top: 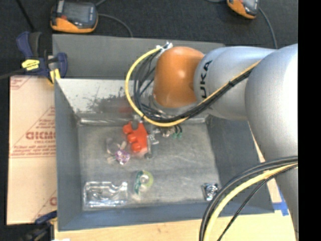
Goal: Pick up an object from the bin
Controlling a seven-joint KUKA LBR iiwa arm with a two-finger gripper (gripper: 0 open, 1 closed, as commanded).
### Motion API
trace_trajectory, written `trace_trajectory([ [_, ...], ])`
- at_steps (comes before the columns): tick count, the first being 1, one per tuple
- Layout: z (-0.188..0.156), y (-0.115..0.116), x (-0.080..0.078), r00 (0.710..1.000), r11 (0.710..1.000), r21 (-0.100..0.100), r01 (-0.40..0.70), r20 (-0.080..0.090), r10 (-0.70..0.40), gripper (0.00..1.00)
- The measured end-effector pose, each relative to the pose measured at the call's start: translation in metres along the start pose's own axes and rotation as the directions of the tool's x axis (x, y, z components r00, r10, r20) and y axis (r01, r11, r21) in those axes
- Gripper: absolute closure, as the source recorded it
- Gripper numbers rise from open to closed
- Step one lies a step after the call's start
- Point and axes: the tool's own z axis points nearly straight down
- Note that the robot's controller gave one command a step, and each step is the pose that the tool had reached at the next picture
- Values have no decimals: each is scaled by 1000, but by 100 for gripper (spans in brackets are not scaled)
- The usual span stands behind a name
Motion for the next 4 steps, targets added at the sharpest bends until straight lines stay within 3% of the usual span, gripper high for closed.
trace_trajectory([
  [1,34,31,-6,906,906,2,424,3,-424,0],
  [2,33,31,-7,908,908,0,418,4,-418,100],
  [3,-107,28,-10,913,914,7,407,11,-407,100],
  [4,-65,27,43,812,812,-1,584,-1,-584,100],
])
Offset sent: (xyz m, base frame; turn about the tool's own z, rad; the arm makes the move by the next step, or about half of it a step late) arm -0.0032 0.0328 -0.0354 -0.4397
